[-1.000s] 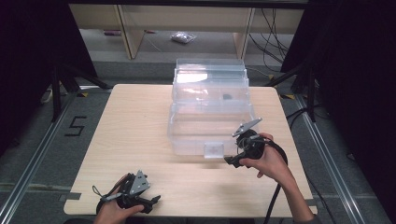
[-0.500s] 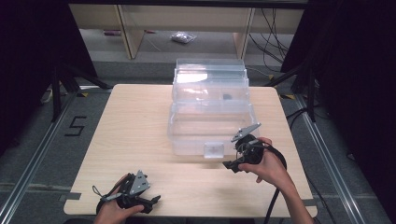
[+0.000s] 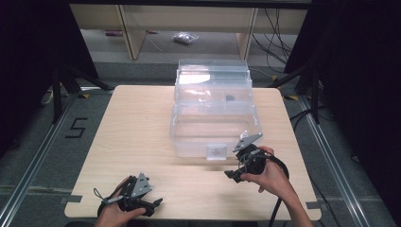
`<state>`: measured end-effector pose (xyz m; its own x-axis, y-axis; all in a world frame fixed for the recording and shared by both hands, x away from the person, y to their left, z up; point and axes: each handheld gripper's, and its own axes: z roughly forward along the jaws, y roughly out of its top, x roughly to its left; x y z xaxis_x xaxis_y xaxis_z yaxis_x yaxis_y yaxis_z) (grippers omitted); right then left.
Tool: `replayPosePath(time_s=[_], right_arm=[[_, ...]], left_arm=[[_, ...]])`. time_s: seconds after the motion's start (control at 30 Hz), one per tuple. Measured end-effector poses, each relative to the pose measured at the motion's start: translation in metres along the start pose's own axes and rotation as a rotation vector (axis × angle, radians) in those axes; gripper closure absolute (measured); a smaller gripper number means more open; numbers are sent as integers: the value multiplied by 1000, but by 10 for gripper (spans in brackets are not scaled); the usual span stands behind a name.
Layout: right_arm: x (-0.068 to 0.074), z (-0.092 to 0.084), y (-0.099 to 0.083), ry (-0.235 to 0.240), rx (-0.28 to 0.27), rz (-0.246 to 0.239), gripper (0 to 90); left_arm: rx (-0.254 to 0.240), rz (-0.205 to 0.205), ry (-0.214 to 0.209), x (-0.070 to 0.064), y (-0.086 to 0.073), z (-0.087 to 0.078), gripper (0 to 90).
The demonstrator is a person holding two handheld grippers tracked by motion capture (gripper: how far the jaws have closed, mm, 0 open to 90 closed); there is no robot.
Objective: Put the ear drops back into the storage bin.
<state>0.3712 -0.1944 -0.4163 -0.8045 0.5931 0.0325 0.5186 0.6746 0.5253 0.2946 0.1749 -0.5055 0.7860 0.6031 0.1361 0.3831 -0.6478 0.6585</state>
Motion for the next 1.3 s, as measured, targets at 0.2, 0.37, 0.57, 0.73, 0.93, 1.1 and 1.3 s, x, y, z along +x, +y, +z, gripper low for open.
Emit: replayPosePath(time_s=[0.2,0.37,0.57,0.73,0.93,1.1,1.3], right_arm=[[4,5,-10,-33,-31,10,230],[4,10,-17,-15,-55,-18,228],[10,14,-24,-31,-55,7,226],[11,20,-29,-20,-83,-11,224],[17,23,-38,-10,-83,26,224],[20,25,-43,-28,-123,5,225],[20,28,-52,-15,-127,-17,220]], left_arm=[[-1,14,6,1,0,0,152],[-1,0,5,0,0,0,152],[0,1,4,0,0,0,152],[-21,-22,12,-2,0,2,152],[-27,-11,16,-1,0,2,152],[-25,-6,10,-1,0,1,152],[-24,-4,7,-1,0,1,152]])
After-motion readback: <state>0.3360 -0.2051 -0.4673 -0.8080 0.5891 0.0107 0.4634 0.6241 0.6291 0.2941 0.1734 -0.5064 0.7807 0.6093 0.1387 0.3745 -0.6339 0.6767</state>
